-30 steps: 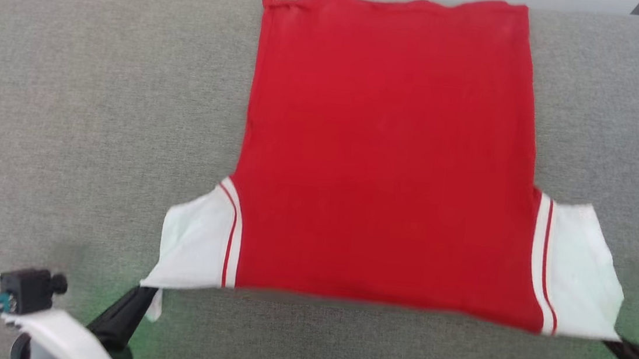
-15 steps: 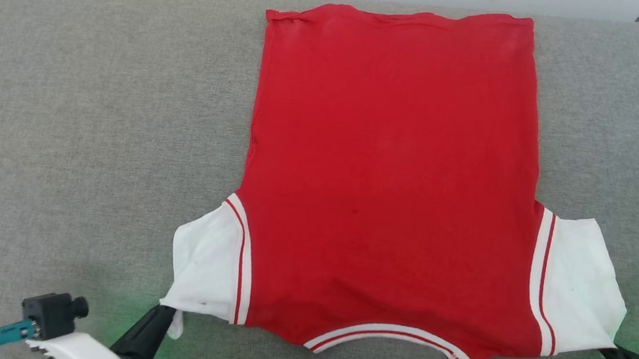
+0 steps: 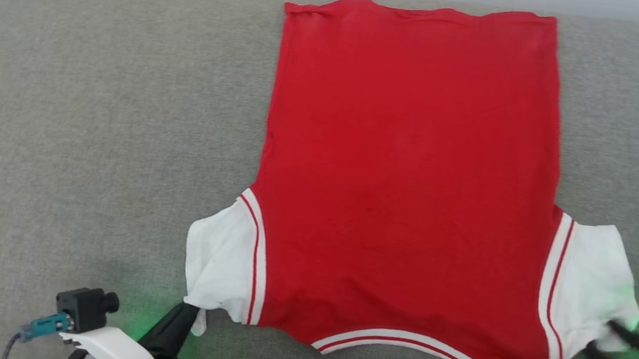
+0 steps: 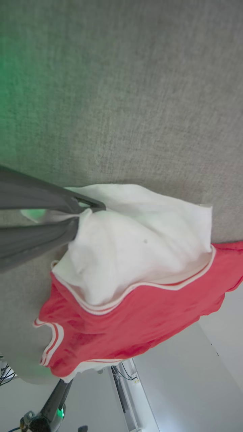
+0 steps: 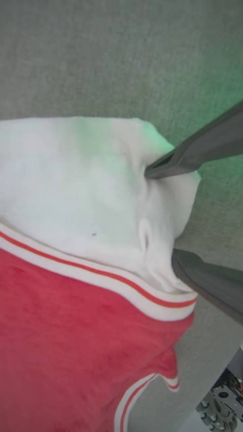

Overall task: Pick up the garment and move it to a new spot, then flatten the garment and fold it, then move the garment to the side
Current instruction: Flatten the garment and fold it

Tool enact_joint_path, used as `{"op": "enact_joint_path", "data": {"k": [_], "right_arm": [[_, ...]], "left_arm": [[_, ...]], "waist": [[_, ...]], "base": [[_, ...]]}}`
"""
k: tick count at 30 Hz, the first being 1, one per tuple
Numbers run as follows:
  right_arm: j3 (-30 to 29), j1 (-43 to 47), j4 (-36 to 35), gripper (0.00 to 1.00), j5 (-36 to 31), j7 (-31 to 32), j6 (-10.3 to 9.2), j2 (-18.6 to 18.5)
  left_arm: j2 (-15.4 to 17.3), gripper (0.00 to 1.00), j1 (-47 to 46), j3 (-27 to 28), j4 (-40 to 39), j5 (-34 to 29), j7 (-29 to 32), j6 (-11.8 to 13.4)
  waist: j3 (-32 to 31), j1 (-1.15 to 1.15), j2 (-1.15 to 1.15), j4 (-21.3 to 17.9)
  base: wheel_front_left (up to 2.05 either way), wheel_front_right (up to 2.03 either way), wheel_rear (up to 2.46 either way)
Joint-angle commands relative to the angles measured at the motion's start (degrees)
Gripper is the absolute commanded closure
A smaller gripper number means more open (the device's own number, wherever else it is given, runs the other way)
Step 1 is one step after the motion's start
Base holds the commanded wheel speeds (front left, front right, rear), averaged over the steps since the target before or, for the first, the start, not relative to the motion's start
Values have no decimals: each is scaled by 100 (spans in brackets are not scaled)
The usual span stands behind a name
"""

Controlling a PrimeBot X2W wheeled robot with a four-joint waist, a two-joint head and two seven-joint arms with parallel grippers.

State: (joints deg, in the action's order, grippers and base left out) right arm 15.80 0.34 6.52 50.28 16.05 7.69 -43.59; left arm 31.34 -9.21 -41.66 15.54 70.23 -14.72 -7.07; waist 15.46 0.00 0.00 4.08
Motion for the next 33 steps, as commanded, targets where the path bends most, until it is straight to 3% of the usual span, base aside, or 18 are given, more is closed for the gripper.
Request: {"op": "enact_joint_path", "data": {"k": [1, 8, 13, 19, 26, 33], "right_arm": [[-155, 68, -96, 0, 64, 26, -33, -62], [-1208, -87, -943, 0, 121, 352, -21, -507], [-1963, -1161, -1058, 0, -113, 1008, -21, -811], [-1787, -3231, 72, 0, -922, 1787, -21, -595], [-1366, -5003, 1803, 0, -1850, 2927, -21, -552], [-1220, -6192, 2880, 0, -2859, 3605, -22, -523]], "left_arm": [[-40, 100, -92, -12, -30, -81, -37, -30], [-231, 100, -202, 14, -298, -352, -48, -45], [-440, 100, -456, -46, -550, -707, -52, -43], [-827, 100, -761, -106, -825, -1084, -53, -48], [-1197, 100, -1176, -633, -1098, -1321, -53, -50], [-1399, 100, -1475, -884, -1281, -1453, -54, -50]], "waist": [[18, 0, 0, 72], [237, 0, 0, 383], [641, 0, 0, 834], [1027, 0, 0, 1527], [1504, 0, 0, 2341], [1995, 0, 0, 2603]], "base": [[0, 0, 0], [0, 0, 0], [0, 0, 0], [0, 0, 0], [0, 0, 0], [0, 0, 0]]}}
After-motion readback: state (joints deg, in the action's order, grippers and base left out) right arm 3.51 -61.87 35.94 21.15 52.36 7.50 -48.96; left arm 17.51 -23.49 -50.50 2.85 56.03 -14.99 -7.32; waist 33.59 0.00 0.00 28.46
